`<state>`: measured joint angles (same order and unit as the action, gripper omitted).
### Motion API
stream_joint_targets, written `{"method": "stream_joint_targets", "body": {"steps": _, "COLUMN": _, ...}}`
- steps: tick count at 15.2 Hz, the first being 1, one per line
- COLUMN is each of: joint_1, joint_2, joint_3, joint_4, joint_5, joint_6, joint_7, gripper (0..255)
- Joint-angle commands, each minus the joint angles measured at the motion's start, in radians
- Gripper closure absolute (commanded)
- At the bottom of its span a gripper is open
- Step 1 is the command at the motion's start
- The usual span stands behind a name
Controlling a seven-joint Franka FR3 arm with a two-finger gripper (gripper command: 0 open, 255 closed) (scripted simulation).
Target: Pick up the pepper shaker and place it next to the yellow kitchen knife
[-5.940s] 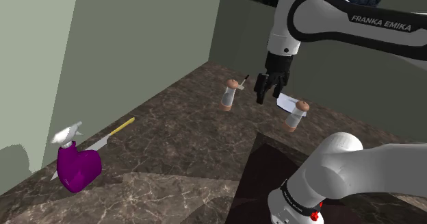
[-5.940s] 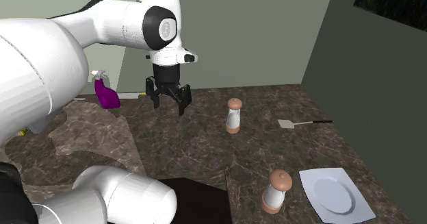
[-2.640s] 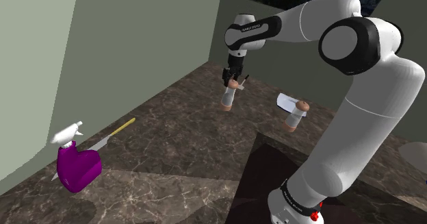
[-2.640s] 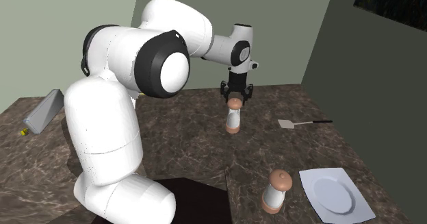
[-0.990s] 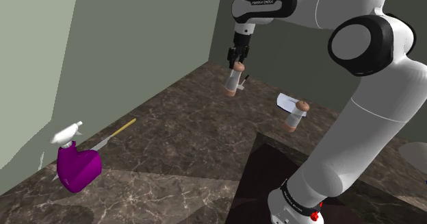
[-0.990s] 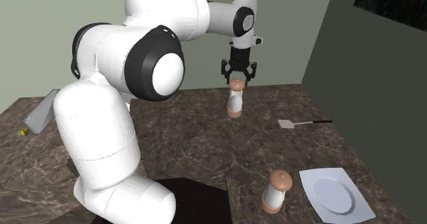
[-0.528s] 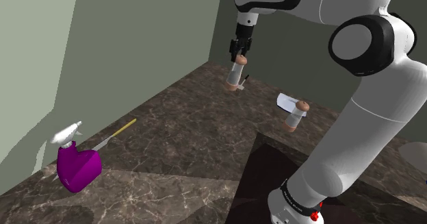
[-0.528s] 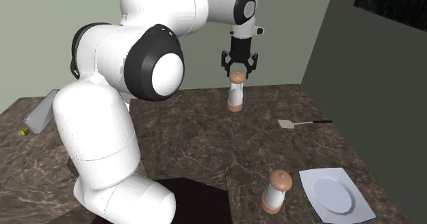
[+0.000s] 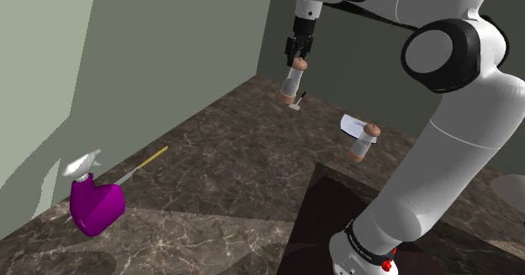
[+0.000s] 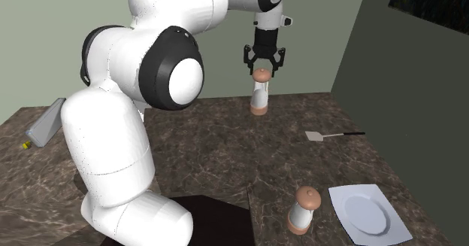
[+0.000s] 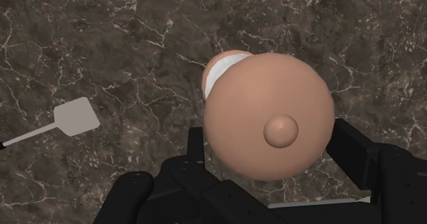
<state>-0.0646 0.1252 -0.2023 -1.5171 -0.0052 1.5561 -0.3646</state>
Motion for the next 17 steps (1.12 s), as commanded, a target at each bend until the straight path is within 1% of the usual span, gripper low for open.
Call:
{"method": "stream_joint_targets", "body": {"steps": 1, "joint_1": 0.0, "joint_2": 0.005, "joint_3": 0.0, "joint_4": 0.037, "joint_5": 0.001, "joint_6": -0.033, "joint_7": 0.0, "gripper": 255}}
{"method": "stream_joint_targets", "body": {"steps": 14, "joint_1": -0.012, "joint_2": 0.078, "joint_3": -0.005, "joint_4": 0.309, "joint_5": 0.015, "joint_6": -0.233, "joint_7": -0.013, "gripper": 255}}
{"method": "stream_joint_targets", "body": {"steps": 17, "joint_1": 0.036, "joint_2": 0.004, "joint_3": 0.024, "joint_4": 0.19, "joint_5": 0.003, "joint_6": -0.187, "joint_7": 0.06, "gripper": 255}}
